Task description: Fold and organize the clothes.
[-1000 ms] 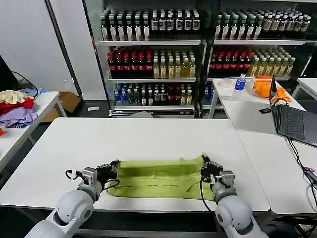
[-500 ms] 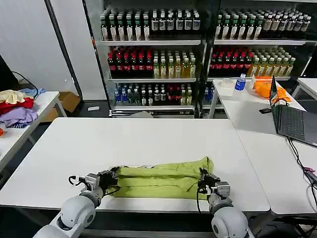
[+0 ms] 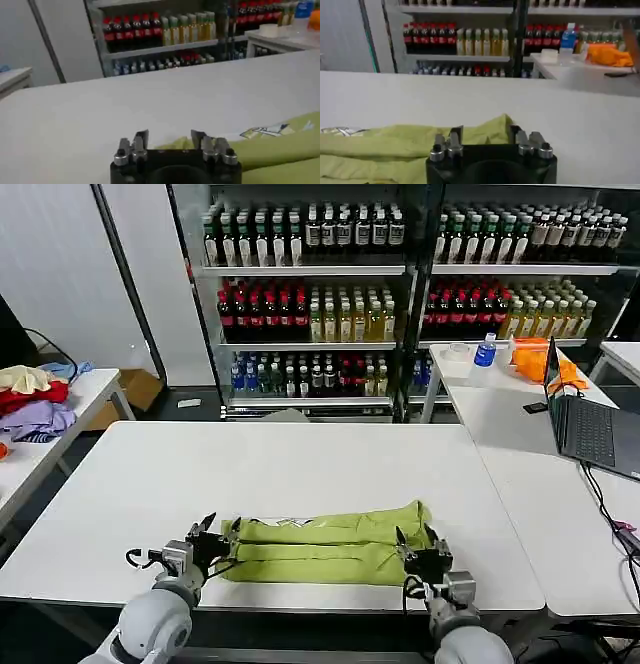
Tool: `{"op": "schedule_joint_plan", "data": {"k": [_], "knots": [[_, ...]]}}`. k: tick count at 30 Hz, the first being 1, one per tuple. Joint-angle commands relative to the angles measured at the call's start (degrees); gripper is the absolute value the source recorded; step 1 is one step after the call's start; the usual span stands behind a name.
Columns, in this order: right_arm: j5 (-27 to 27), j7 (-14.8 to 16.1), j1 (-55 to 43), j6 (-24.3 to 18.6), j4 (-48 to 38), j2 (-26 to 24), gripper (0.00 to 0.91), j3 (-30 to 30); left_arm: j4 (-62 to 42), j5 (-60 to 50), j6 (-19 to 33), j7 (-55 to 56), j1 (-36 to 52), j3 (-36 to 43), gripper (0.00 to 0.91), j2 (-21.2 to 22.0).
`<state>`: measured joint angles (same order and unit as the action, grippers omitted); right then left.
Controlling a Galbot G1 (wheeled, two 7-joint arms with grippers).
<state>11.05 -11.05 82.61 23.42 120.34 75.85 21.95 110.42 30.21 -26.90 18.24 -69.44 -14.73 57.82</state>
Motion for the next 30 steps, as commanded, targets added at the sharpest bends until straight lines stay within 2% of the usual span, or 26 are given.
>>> {"op": "schedule_joint_plan", "data": {"k": [1, 8, 9, 10, 11, 12, 13, 18, 30], "knots": [[-4.0, 1.4, 6.5, -3.2, 4.4, 0.7, 0.907, 2.5, 0.4, -3.6, 0.2, 2.9, -3.8, -1.8, 0.907, 10.1], [-4.0, 0.6, 6.8, -2.6, 4.6, 1.7, 0.907, 2.8, -3.4, -6.2, 0.5, 2.2, -4.2, -1.1, 0.907, 12.6], [-3.9, 0.3, 6.8, -2.2, 4.8, 2.0, 0.907, 2.9, -3.8, -6.2, 0.9, 1.7, -4.3, -1.1, 0.625, 12.7], [-3.9, 0.1, 6.8, -2.0, 5.0, 2.1, 0.907, 2.9, -4.4, -6.4, 1.5, 1.6, -4.4, -1.0, 0.443, 12.8], [-3.9, 0.0, 6.8, -2.0, 5.1, 2.1, 0.907, 2.9, -4.6, -6.6, 1.7, 1.5, -4.5, -0.9, 0.141, 13.0], [-3.9, 0.0, 6.8, -2.1, 5.0, 2.1, 0.907, 3.0, -4.7, -6.9, 2.2, 1.4, -4.7, -0.8, 0.05, 13.0], [-3.9, -0.2, 7.0, -2.1, 5.0, 2.3, 0.907, 3.2, -4.7, -7.0, 2.6, 1.3, -4.9, -0.9, 0.02, 13.1], [-3.5, -0.5, 8.5, -2.3, 6.0, 2.7, 0.907, 4.1, -4.7, -6.1, 4.1, 1.1, -5.9, -1.2, 0.01, 13.2], [-2.0, -1.4, 11.3, -3.1, 8.5, 3.7, 0.907, 5.0, -2.9, 2.0, 5.7, 0.7, -5.4, -4.5, 0.02, 11.7]]}}
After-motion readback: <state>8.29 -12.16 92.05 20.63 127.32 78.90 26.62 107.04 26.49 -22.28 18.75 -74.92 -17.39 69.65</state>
